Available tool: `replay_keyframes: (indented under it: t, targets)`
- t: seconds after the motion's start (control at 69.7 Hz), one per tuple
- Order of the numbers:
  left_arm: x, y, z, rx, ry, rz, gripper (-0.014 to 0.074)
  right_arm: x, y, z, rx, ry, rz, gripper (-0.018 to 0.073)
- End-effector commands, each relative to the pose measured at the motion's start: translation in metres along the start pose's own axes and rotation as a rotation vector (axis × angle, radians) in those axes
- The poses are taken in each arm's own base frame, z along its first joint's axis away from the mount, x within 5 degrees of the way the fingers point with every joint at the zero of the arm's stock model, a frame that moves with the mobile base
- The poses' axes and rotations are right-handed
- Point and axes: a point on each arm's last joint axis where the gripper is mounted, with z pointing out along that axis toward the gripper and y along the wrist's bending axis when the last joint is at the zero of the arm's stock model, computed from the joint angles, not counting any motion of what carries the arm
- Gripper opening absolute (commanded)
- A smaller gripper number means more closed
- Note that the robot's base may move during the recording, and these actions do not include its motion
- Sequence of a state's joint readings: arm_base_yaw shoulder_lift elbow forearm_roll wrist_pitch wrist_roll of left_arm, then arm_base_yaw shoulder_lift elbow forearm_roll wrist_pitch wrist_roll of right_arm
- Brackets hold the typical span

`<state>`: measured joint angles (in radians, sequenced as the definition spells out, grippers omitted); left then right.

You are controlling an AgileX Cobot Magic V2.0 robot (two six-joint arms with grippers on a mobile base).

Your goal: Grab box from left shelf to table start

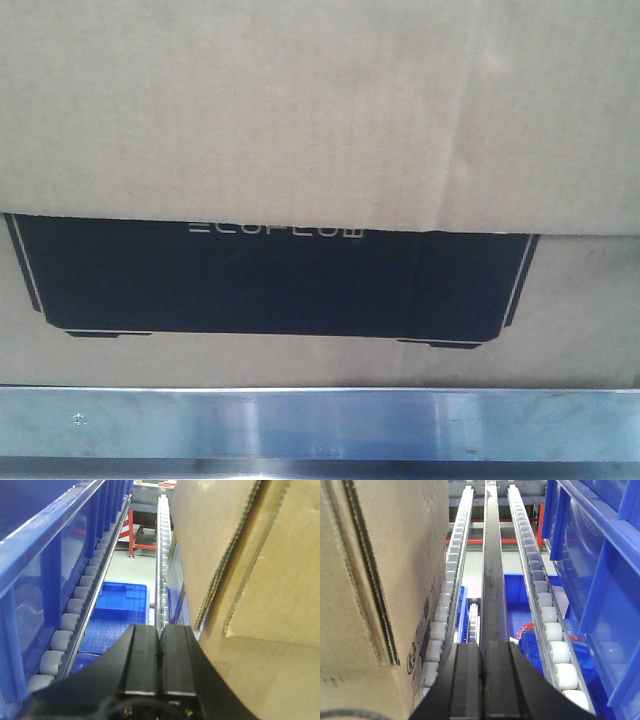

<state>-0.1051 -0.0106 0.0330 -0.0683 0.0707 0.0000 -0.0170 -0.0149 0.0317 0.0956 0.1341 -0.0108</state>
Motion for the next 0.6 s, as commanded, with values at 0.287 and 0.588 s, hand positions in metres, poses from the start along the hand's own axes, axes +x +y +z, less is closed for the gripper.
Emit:
replay_keyframes:
  t: [0.287,0.588]
  targets:
    - [-0.012,0.0,-0.002,0.002,-0.117,-0.011,-0.0099,-0.007,0.0,-0.001,-0.001,-0.089,-0.001,0.0058]
    - [-0.024,0.0,-0.005,0.002,-0.254,-0.011,-0.0099,-0.007,0.0,-0.001,-0.001,-0.089,-0.001,0.0058]
